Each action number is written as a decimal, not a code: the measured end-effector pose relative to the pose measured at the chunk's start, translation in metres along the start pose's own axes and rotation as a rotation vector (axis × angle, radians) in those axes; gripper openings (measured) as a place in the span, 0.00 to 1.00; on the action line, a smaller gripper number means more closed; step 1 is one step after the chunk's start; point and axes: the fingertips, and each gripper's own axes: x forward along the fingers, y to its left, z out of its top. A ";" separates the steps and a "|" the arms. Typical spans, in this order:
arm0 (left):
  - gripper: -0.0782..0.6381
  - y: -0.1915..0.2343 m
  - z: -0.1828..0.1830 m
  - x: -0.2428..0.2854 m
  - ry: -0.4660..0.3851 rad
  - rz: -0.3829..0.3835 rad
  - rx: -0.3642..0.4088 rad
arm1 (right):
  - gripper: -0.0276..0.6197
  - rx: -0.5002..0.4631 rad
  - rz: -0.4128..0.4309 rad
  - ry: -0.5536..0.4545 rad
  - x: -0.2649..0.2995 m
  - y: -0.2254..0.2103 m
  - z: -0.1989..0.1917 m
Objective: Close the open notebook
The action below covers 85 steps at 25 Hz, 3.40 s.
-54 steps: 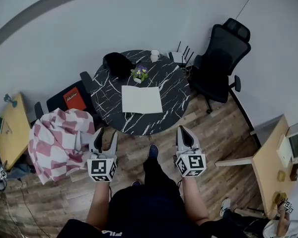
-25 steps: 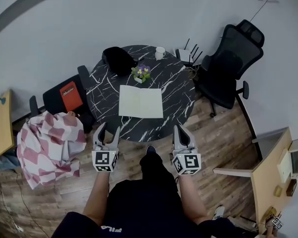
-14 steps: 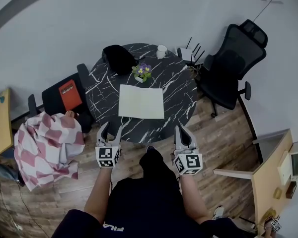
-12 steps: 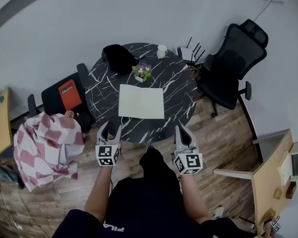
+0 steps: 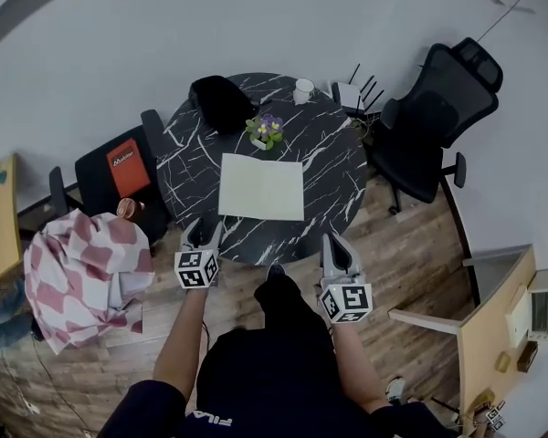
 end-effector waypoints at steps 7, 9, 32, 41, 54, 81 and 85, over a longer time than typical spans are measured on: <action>0.40 0.011 -0.027 0.026 0.106 -0.012 -0.132 | 0.06 0.002 0.026 0.022 0.012 0.002 0.005; 0.40 0.012 -0.032 0.035 0.128 -0.016 -0.162 | 0.06 0.006 0.029 0.026 0.015 0.002 0.006; 0.40 0.019 -0.055 0.086 0.286 -0.054 -0.493 | 0.06 0.041 0.014 0.068 0.009 -0.002 -0.013; 0.34 0.022 -0.065 0.090 0.263 -0.086 -0.670 | 0.06 0.062 0.007 0.070 0.005 -0.008 -0.017; 0.14 0.026 -0.062 0.089 0.240 -0.042 -0.670 | 0.06 0.060 -0.001 0.081 -0.001 -0.009 -0.023; 0.13 -0.059 0.004 0.083 0.282 0.099 -0.018 | 0.06 0.063 -0.029 0.059 -0.009 0.001 -0.014; 0.14 -0.077 0.009 0.086 0.278 0.062 0.087 | 0.06 0.062 -0.048 0.056 -0.013 -0.001 -0.015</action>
